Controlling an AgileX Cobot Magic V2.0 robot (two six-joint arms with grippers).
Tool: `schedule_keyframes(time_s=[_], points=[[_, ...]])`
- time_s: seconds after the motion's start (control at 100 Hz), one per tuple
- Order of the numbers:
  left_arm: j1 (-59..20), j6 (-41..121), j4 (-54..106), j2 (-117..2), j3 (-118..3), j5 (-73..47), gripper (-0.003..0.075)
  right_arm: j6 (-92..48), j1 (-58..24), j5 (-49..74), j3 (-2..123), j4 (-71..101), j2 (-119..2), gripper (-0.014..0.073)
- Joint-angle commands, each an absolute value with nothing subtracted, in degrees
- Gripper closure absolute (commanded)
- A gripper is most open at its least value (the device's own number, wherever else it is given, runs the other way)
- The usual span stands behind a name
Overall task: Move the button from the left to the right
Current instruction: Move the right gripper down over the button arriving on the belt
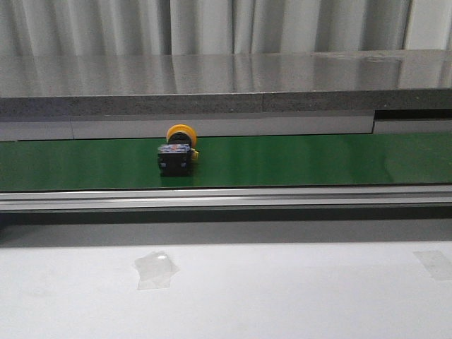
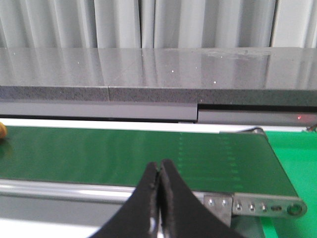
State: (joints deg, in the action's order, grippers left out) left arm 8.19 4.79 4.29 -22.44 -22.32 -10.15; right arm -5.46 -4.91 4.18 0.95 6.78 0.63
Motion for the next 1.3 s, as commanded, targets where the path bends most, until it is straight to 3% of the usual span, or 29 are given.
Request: schedule_keyframes(time_s=[0.0,0.27,0.65,1.16,1.29], points=[[7.84,4.79,4.88,-22.69,-23.92,-5.18,0.0740,-5.63,-4.91,2.64,6.03,7.17,-0.69,0.0659],[7.84,4.79,4.88,-22.69,-23.92,-5.18,0.0740,-5.63,-4.91,16.01,17.69,7.17,-10.32,0.0659],[7.84,4.79,4.88,-22.69,-23.92,-5.18,0.0740,-5.58,-4.91,44.22,38.92,8.85,-36.55,0.0659],[7.84,4.79,4.88,-22.69,-23.92,-5.18,0.0740,-5.63,-4.91,39.39,41.96,18.94,-50.81,0.0651],[7.84,4.79,4.88,-22.69,-23.92,-5.18,0.0740,-5.63,-4.91,37.07,41.96,18.94,-51.40,0.0526]])
